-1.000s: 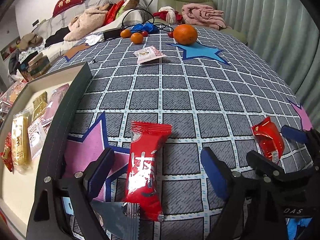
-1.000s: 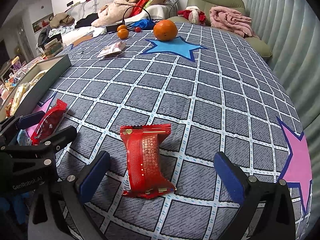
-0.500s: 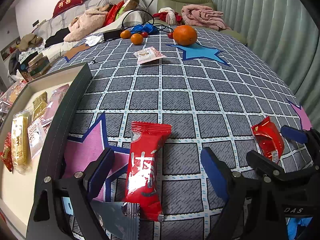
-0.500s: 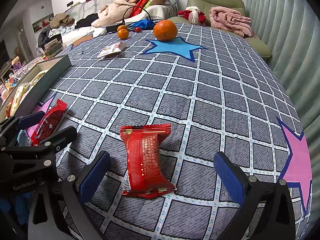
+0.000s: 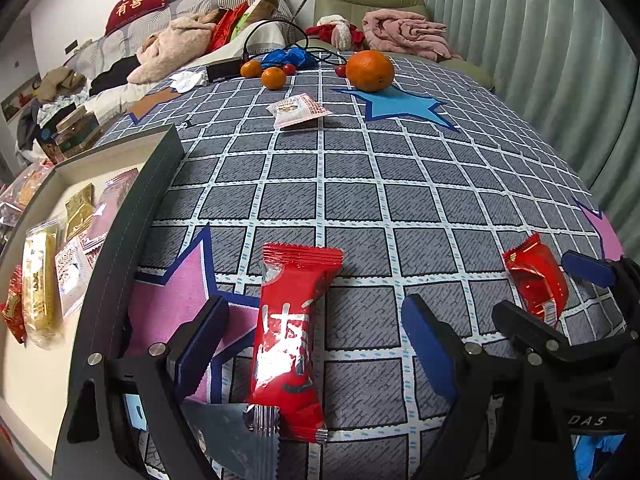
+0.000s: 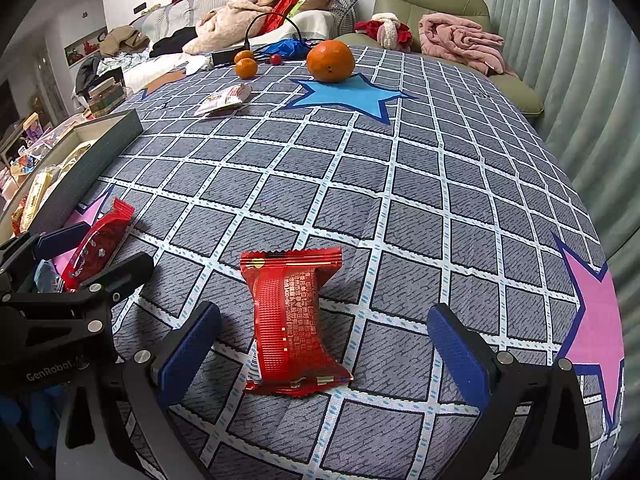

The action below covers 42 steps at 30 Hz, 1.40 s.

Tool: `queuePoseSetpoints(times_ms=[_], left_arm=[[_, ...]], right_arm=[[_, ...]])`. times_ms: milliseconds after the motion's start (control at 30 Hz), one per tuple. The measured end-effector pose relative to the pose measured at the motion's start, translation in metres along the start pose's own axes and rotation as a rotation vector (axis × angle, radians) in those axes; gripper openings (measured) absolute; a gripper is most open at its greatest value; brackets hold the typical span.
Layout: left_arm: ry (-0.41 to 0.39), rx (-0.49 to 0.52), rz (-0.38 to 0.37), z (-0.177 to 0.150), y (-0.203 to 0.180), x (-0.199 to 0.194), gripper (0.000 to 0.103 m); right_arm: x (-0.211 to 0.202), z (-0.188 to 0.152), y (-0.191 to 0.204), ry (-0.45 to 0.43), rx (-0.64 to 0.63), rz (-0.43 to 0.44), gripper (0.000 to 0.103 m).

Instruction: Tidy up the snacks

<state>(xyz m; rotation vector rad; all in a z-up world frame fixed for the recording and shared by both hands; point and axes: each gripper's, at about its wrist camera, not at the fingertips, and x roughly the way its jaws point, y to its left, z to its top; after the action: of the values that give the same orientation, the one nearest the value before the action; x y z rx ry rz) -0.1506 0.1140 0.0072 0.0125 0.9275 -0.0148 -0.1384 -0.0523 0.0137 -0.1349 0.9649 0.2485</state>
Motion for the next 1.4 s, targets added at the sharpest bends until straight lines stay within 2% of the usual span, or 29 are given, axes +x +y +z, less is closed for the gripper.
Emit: queuePoseSetpoints(times_ms=[1000, 1233, 1333, 1367, 1400], left_arm=[[-0.001, 0.000, -0.001, 0.000, 0.000, 0.001, 0.090], [0.026, 0.008, 0.003, 0.004, -0.002, 0.001, 0.090], [0.079, 0.011, 0.001, 0.012, -0.002, 0.004, 0.090], [0.098, 0.013, 0.000, 0.013, -0.002, 0.004, 0.090], [0.118, 0.017, -0.004, 0.014, -0.003, 0.005, 0.089]], right_arm=[[0.001, -0.001, 0.000, -0.002, -0.002, 0.000, 0.103], [0.004, 0.012, -0.001, 0.083, -0.024, 0.015, 0.103], [0.007, 0.017, -0.001, 0.117, -0.035, 0.018, 0.103], [0.006, 0.017, -0.001, 0.118, -0.038, 0.019, 0.098], [0.004, 0.018, -0.001, 0.112, -0.040, 0.016, 0.087]])
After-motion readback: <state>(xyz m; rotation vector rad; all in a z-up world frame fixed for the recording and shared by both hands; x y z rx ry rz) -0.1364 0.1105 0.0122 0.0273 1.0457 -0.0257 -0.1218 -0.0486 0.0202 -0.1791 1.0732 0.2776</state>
